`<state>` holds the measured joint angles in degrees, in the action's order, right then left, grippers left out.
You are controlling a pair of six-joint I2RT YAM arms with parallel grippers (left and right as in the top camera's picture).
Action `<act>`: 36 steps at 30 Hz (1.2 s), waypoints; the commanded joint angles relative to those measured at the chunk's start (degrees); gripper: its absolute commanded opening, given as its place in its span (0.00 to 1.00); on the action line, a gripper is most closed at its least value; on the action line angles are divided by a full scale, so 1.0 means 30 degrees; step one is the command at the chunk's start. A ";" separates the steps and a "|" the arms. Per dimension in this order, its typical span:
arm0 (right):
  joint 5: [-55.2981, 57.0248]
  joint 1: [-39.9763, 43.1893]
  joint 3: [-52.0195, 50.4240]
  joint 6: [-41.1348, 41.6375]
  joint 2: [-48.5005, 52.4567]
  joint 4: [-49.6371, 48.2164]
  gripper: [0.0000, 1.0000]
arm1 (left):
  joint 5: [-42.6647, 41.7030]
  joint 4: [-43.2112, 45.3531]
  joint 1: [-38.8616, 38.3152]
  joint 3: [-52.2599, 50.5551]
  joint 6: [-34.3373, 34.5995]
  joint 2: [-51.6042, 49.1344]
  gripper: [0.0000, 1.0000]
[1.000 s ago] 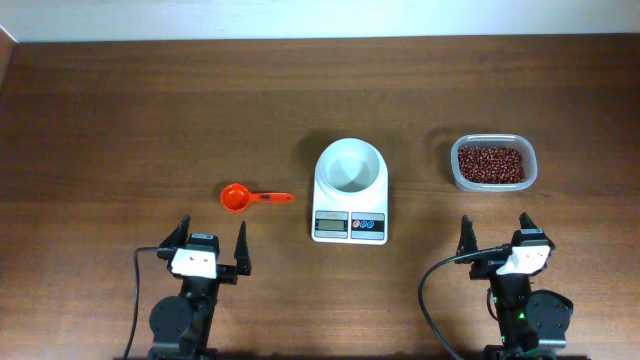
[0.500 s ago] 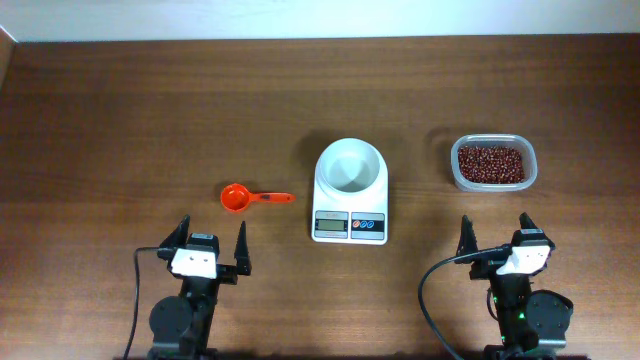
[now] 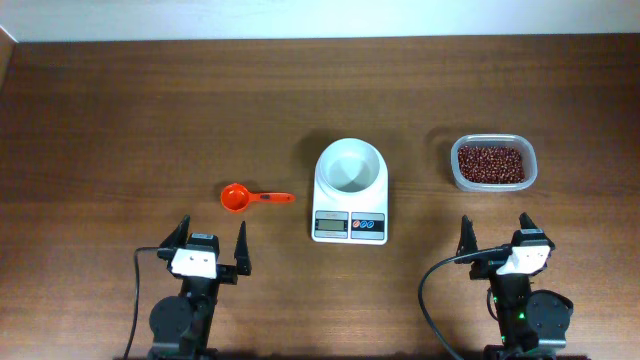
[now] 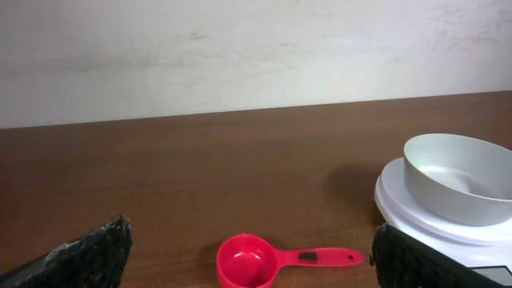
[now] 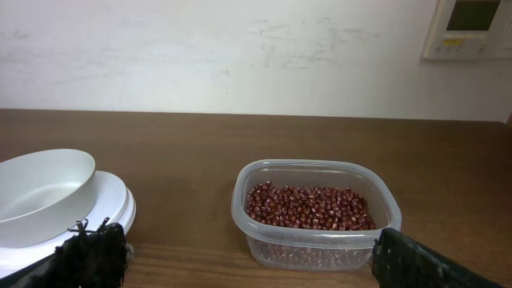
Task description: Scoop and weigh 50g on scale
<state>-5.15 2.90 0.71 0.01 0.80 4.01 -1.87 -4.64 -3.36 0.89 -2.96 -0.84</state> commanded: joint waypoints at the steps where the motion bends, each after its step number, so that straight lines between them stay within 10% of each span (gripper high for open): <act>1: 0.0160 -0.0197 -0.0131 0.0080 -0.0197 0.0036 0.99 | 0.0211 -0.0022 0.0051 -0.0131 -0.0022 0.0168 0.99; 19: 0.0160 -0.0197 -0.0131 0.0073 -0.0197 0.0036 0.99 | -0.2448 0.0066 0.0051 0.0765 0.1603 0.0168 0.99; 36: 0.0160 -0.0197 -0.0131 0.0073 -0.0197 0.0036 0.99 | -0.2251 -0.6273 0.0051 0.6324 0.1778 -0.1945 0.99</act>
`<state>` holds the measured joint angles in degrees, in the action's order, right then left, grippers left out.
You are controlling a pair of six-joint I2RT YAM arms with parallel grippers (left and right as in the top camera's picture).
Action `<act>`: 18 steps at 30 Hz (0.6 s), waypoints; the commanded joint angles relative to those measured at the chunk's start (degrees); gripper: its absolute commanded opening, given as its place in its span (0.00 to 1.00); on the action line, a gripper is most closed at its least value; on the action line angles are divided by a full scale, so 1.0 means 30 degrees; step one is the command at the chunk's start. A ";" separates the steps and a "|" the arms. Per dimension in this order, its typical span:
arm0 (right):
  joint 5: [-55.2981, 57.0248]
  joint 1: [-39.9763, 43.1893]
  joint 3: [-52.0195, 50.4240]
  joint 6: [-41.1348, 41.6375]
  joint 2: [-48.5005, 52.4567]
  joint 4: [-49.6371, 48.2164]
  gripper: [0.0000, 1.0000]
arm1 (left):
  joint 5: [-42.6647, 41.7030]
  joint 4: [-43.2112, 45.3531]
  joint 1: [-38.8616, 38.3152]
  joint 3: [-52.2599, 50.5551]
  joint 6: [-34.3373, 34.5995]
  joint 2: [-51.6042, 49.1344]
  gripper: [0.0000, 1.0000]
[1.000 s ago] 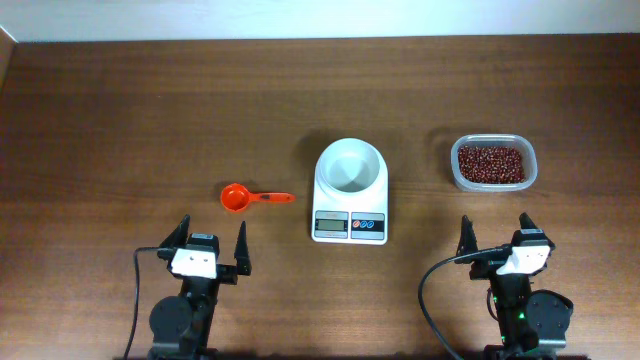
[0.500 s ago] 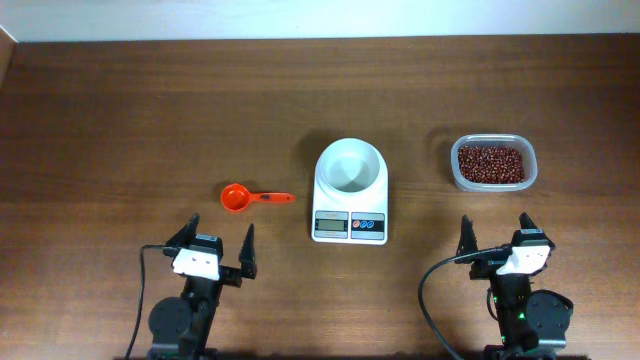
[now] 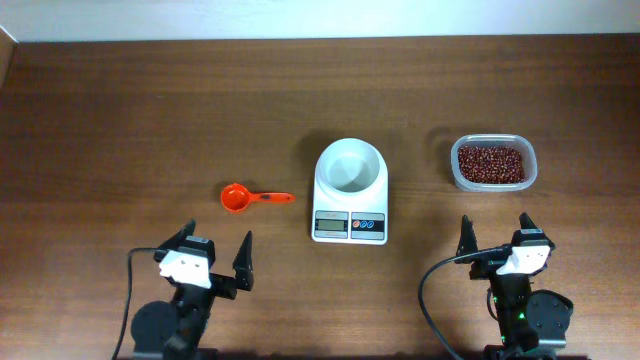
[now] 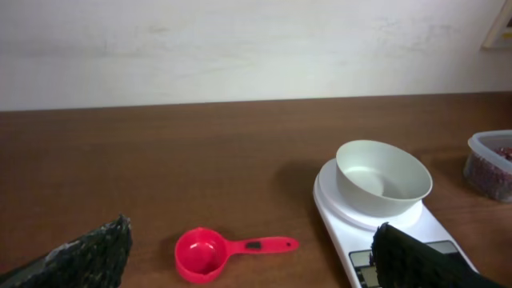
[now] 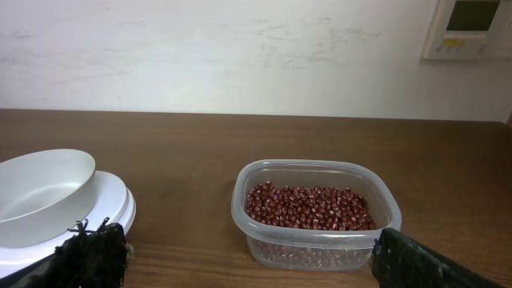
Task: Scoop and weigh 50g on scale
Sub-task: 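Move the left gripper forward over the orange-red scoop's bowl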
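Note:
A red scoop (image 3: 250, 197) lies on the table left of the white scale (image 3: 350, 205), its handle pointing at the scale. On the scale sits a white bowl (image 3: 350, 164), empty. A clear tub of red beans (image 3: 491, 163) stands at the right. My left gripper (image 3: 213, 252) is open near the front edge, below the scoop (image 4: 226, 252) and turned slightly right. My right gripper (image 3: 496, 234) is open at the front right, facing the tub (image 5: 315, 213). Neither holds anything.
The brown table top (image 3: 150, 110) runs to a pale wall at the back. The scale's display and buttons (image 3: 350, 227) face the front edge. A wall panel (image 5: 472, 28) hangs behind the tub.
My left gripper has shifted slightly and turned to the right; its view now takes in the whole scale and the tub's edge. The right gripper, scoop, scale and tub have not moved.

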<state>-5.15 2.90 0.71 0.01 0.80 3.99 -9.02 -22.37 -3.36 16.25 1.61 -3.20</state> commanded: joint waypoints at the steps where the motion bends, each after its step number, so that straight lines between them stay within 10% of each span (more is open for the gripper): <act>1: 0.0160 -0.0197 -0.0131 0.0080 -0.0197 0.0044 0.99 | 0.0138 -0.0474 0.0051 0.1508 0.0255 -0.1603 0.99; 18: 0.0160 -0.0197 -0.0131 0.0080 -0.0197 0.0044 0.99 | -0.4648 -0.1297 0.0051 0.7584 0.0117 -1.3391 0.99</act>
<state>-5.17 2.87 0.71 0.01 0.80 3.95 -15.18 -26.24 -3.36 37.56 1.61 -41.69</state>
